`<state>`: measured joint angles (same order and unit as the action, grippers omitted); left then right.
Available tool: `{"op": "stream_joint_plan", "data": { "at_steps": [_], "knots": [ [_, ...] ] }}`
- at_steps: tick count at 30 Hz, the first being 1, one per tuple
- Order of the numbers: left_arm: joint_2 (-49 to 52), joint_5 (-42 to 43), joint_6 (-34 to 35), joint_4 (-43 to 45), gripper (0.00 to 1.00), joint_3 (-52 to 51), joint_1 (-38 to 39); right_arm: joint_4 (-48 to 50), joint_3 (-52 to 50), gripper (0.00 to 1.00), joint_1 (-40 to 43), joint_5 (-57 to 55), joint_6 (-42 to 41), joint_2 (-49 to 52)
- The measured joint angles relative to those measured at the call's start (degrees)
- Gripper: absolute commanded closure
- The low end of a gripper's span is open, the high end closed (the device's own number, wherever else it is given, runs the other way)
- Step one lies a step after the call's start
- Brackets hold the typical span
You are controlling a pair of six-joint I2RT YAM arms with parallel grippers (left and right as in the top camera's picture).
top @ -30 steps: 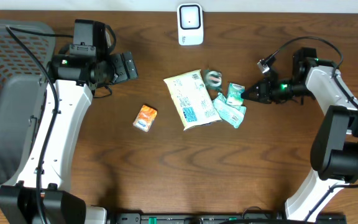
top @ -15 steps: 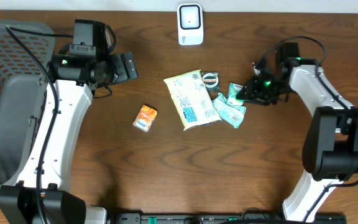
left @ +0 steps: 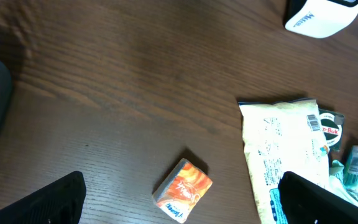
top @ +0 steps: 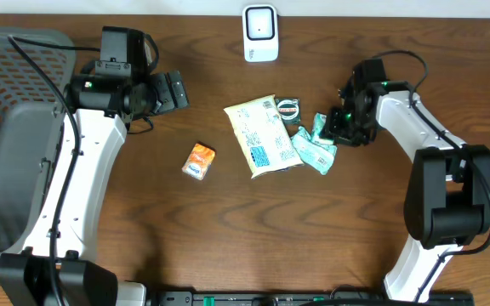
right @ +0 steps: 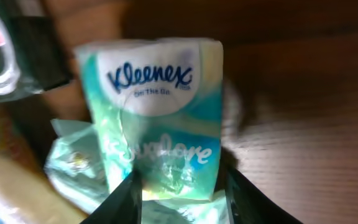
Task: Scan the item barcode
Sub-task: 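Grasp the teal Kleenex pack with the right gripper and lift it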
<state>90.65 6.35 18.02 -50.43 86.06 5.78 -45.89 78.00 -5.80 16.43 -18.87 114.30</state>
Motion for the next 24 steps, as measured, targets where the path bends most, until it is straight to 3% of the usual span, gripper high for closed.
{"op": "stream_joint_plan", "data": {
  "at_steps": [12,17,24],
  "knots": [
    [0.0,0.0,0.0,0.0,0.02,0.0,0.0,9.3,-5.2,0.69,0.0,-1.1,4.4,-0.9],
    [0.0,0.0,0.0,0.0,0.02,0.0,0.0,10.4,-5.2,0.6,2.0,-2.0,10.0,-0.9],
    [0.0,0.0,0.0,0.0,0.02,0.0,0.0,10.1,-4.6,0.57,6.3,-2.4,13.1,-0.9]
  ]
}}
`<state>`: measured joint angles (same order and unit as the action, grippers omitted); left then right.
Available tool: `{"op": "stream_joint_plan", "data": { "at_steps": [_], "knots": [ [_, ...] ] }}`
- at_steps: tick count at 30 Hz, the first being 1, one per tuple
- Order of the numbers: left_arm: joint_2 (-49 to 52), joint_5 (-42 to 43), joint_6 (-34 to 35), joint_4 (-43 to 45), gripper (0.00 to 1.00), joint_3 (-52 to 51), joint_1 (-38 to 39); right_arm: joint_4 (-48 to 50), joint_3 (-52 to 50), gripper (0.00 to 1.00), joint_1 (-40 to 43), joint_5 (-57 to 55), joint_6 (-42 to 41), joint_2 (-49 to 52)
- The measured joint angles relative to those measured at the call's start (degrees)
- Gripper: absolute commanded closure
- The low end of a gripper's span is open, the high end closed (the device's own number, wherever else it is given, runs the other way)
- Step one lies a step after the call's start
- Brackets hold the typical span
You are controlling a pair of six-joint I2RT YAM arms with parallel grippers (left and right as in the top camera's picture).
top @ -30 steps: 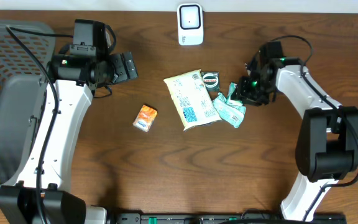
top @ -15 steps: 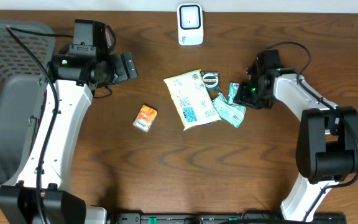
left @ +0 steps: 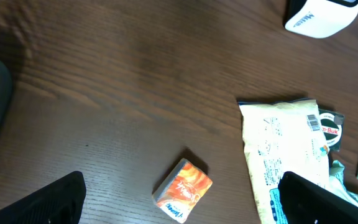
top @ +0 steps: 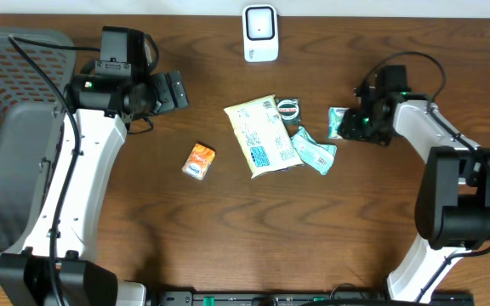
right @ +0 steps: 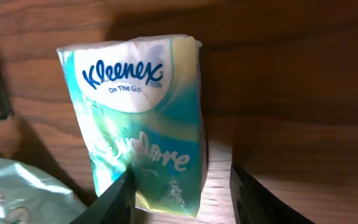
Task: Scan the item barcode
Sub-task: 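Grasp the teal Kleenex pack with the right gripper and lift it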
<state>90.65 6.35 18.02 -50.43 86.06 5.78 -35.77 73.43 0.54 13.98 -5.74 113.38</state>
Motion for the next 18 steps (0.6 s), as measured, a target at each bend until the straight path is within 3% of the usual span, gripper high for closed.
{"op": "stream_joint_plan", "data": {
  "at_steps": [11,18],
  "knots": [
    [0.0,0.0,0.0,0.0,0.02,0.0,0.0,-1.4,0.5,0.73,1.1,5.3,-7.7,0.0],
    [0.0,0.0,0.0,0.0,0.02,0.0,0.0,3.6,-2.4,0.94,1.1,4.2,-12.7,-0.3]
  ]
}}
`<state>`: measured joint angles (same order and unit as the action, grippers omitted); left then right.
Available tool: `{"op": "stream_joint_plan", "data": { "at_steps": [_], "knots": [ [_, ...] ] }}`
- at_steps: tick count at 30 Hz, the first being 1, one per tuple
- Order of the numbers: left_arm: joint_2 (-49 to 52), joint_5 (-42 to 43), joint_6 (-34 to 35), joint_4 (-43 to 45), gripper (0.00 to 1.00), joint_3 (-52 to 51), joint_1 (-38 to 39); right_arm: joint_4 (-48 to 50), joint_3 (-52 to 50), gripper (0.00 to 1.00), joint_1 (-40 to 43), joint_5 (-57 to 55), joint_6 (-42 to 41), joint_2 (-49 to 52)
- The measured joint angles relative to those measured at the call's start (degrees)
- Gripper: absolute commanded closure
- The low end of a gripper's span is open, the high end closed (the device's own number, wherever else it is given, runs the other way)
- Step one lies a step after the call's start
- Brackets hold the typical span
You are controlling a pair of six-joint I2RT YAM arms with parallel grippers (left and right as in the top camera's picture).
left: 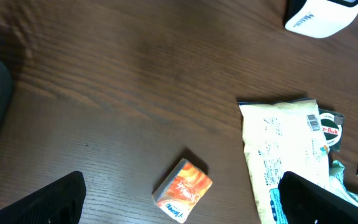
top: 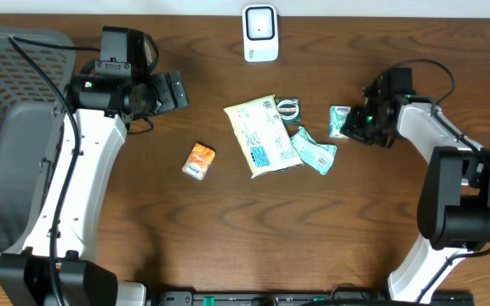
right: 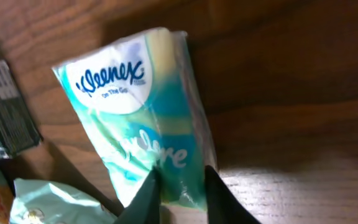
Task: Scan the item barcode
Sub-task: 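Grasp the teal Kleenex pack with the right gripper and lift it, then carry the teal pack up to the scanner with the right gripper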
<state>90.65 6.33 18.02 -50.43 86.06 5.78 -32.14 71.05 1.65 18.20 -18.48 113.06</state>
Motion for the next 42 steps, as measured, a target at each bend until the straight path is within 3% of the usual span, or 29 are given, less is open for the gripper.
{"op": "stream_joint_plan", "data": {
  "at_steps": [2,11,18,27,33,42],
  "knots": [
    [0.0,0.0,0.0,0.0,0.02,0.0,0.0,1.7,-1.2,0.99,0.0,-0.2,-0.8,-0.7],
    [0.0,0.0,0.0,0.0,0.02,0.0,0.0,3.8,-2.8,0.99,0.4,2.5,0.0,-1.5],
    [0.0,0.0,0.0,0.0,0.02,0.0,0.0,-0.4,-2.0,0.99,2.1,29.4,12.8,-0.9],
    [0.0,0.0,0.0,0.0,0.02,0.0,0.0,-1.2,-0.2,0.99,4.4,55.4,20.9,-0.9],
    [0.0,0.0,0.0,0.0,0.03,0.0,0.0,-1.2,-0.2,0.99,4.4,64.4,19.6,-0.9],
    [0.0,0.0,0.0,0.0,0.02,0.0,0.0,-2.3,-0.2,0.99,4.2,67.1,15.2,-0.9]
  ]
}}
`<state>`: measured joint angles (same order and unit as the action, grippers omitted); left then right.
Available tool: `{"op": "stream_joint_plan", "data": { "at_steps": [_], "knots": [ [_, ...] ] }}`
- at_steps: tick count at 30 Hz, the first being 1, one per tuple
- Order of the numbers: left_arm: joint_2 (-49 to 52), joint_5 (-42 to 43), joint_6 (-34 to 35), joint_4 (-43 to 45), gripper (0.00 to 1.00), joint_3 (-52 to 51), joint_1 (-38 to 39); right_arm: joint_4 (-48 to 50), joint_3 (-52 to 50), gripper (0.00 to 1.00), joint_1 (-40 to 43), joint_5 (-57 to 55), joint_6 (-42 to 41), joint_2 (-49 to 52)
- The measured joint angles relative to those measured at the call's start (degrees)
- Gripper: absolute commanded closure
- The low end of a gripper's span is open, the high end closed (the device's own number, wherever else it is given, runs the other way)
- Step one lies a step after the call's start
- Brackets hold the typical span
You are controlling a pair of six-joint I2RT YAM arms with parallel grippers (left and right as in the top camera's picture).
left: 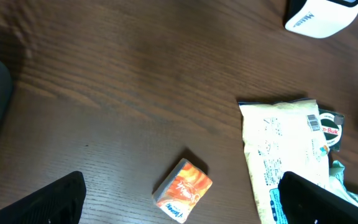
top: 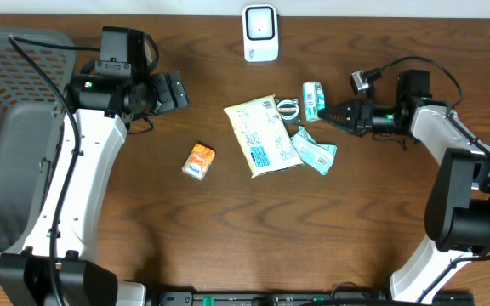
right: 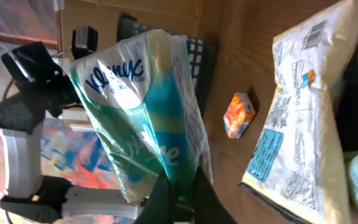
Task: Scan the item barcode
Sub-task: 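Carry the teal pack up to the scanner with the right gripper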
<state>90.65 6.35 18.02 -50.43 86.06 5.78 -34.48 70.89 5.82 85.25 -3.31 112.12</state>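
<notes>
A teal and white Kleenex tissue pack (top: 313, 100) hangs above the table beside the pile, with my right gripper (top: 330, 111) shut on its lower end. The arm is turned level and points left. In the right wrist view the pack (right: 143, 106) fills the middle, pinched in the right gripper (right: 178, 194). The white barcode scanner (top: 260, 32) stands at the table's far edge and also shows in the left wrist view (left: 319, 15). My left gripper (top: 175, 90) is open at the far left, and its view (left: 179, 190) has nothing between the fingers.
A cream snack bag (top: 262, 136), a round tin (top: 288, 109) and a mint-green packet (top: 316, 155) lie in a pile at the table's middle. A small orange box (top: 199, 161) lies left of them. A grey basket (top: 7, 127) fills the left edge.
My right gripper has turned level and moved left with the tissue pack. The pack was low at the table to the right of the pile. It is now raised beside the tin. The left arm is unmoved.
My right gripper first stood round the tissue pack in the pile next to the mint packet. Then the pack was to the right of the pile, fingers still wide round it. Then the fingers were closer on it. Now the pack is held up, tilted sideways.
</notes>
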Motion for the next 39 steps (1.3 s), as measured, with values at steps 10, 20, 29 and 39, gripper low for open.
{"op": "stream_joint_plan", "data": {
  "at_steps": [10,20,29,39],
  "knots": [
    [0.0,0.0,0.0,0.0,0.02,0.0,0.0,-3.1,0.0,0.99,-5.1,-7.0,-2.7,0.0],
    [0.0,0.0,0.0,0.0,0.02,0.0,0.0,-16.0,11.9,0.99,-14.9,-30.9,-8.9,-0.5],
    [0.0,0.0,0.0,0.0,0.02,0.0,0.0,-19.5,36.1,0.99,-23.4,-60.6,-9.7,-2.0],
    [0.0,0.0,0.0,0.0,0.02,0.0,0.0,2.6,37.5,0.99,-33.0,-100.1,-2.2,-0.9]
  ]
}}
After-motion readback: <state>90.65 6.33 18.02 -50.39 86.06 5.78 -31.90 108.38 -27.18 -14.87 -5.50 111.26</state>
